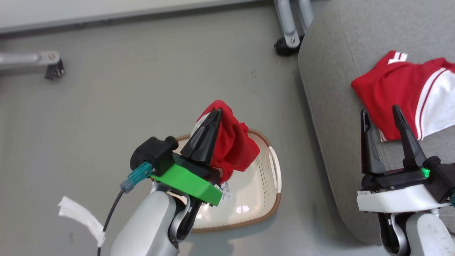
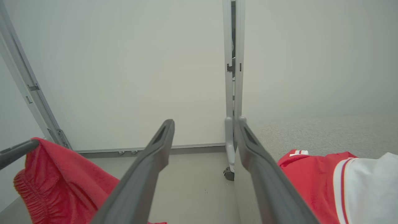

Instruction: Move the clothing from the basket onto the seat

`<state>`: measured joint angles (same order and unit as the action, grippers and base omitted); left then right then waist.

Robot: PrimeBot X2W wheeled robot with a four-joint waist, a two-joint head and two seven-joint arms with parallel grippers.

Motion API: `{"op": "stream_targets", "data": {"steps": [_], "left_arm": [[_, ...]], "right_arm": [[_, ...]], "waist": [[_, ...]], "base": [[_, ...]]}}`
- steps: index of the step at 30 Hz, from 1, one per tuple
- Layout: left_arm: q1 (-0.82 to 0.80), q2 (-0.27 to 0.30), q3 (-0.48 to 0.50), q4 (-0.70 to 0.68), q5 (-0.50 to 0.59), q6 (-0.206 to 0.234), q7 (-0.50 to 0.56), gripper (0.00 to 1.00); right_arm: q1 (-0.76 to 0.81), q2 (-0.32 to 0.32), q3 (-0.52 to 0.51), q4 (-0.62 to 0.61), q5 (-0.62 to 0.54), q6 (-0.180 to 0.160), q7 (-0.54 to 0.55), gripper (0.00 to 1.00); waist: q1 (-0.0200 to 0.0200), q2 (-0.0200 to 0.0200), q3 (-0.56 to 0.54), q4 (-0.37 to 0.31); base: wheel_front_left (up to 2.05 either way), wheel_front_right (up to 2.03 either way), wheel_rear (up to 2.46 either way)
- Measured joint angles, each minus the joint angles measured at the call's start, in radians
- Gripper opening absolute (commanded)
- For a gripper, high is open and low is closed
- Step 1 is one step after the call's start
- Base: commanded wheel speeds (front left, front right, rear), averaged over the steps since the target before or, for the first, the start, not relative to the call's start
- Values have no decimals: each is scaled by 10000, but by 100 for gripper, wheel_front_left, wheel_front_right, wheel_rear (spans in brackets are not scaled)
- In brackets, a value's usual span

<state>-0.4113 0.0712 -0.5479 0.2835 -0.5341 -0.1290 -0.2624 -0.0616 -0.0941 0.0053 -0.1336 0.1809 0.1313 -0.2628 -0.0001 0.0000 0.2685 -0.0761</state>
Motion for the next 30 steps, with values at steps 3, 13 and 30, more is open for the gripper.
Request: {"op": "stream_targets", "data": {"steps": [3, 13, 30], "left_arm": [[547, -98, 525, -959, 159, 0, 0, 0], [926, -196, 669, -2426, -10, 0, -2, 0], [522, -209, 159, -2711, -25, 0, 0, 0]], "right_arm": [[242, 21, 88, 82, 84, 0, 0, 100], [788, -12, 591, 267, 151, 0, 0, 100], [656, 23, 2665, 418, 589, 0, 0, 100]], "waist": [[0, 0, -712, -11], [0, 0, -2317, -133], [0, 0, -2629, -123]], "base": [[0, 0, 0], [0, 0, 0], [0, 0, 0]]}}
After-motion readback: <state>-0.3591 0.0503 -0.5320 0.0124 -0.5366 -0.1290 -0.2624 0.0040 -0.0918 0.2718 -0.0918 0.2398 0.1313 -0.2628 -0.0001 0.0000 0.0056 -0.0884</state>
